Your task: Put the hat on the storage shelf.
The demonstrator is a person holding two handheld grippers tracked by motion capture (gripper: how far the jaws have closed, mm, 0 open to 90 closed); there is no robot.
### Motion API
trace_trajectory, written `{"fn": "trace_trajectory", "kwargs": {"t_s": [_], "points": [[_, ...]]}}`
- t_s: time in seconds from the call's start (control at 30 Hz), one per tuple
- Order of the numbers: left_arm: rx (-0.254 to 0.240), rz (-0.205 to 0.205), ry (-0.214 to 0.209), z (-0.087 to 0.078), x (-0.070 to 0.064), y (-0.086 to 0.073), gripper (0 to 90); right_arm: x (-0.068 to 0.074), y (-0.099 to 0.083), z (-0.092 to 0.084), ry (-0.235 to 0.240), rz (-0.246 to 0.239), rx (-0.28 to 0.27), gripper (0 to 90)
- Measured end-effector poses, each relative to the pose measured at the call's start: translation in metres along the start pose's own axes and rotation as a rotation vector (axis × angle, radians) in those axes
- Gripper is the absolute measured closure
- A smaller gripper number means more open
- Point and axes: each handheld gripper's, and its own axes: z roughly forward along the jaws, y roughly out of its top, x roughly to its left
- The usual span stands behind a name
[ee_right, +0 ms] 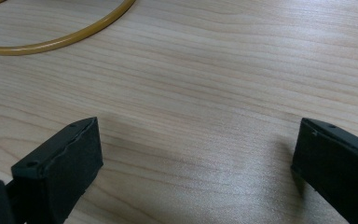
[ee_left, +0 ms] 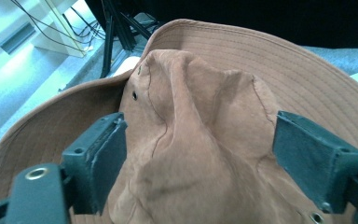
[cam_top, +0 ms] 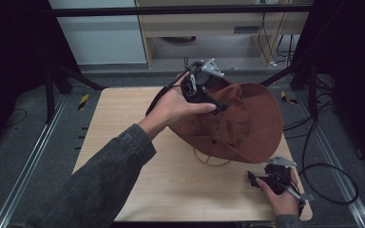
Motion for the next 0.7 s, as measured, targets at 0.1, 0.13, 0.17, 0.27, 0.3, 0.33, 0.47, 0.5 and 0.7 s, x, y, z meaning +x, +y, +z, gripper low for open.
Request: {"fn": "trace_trajectory", "kwargs": {"t_s": [0.1, 0.13, 0.17, 0.27, 0.3, 0.33, 0.47, 0.5, 0.7], "points": [[0.002, -0.003, 0.004, -0.008, 0.0, -0.002, 13.5, 0.0, 0.0, 0.0, 0.0, 0.0, 0.0, 1.6], [0.002, -0.003, 0.004, -0.008, 0.0, -0.002, 12.9, 0.0, 0.0, 0.0, 0.0, 0.0, 0.0, 1.6], [0.008, -0.002, 0.007, -0.012, 0.001, -0.004, 12.3, 0.0, 0.0, 0.0, 0.001, -0.001, 0.001, 1.6], [0.01, -0.004, 0.012, -0.021, 0.002, -0.009, 10.7, 0.0, 0.0, 0.0, 0.001, 0.0, 0.0, 1.6], [0.006, -0.006, 0.016, -0.024, 0.002, -0.012, 10.1, 0.0, 0.0, 0.0, 0.002, -0.001, 0.001, 1.5], [0.003, -0.007, 0.021, -0.029, 0.004, -0.014, 9.9, 0.0, 0.0, 0.0, 0.001, 0.0, 0.0, 1.6], [-0.017, -0.035, 0.043, -0.045, 0.01, -0.025, 8.7, 0.0, 0.0, 0.0, 0.0, 0.0, 0.0, 1.6], [-0.021, -0.045, 0.047, -0.049, 0.011, -0.028, 8.4, 0.0, 0.0, 0.0, 0.0, -0.001, 0.0, 1.6], [-0.034, -0.075, 0.074, -0.074, 0.017, -0.05, 7.3, 0.0, 0.0, 0.0, 0.0, 0.0, 0.0, 1.6]]}}
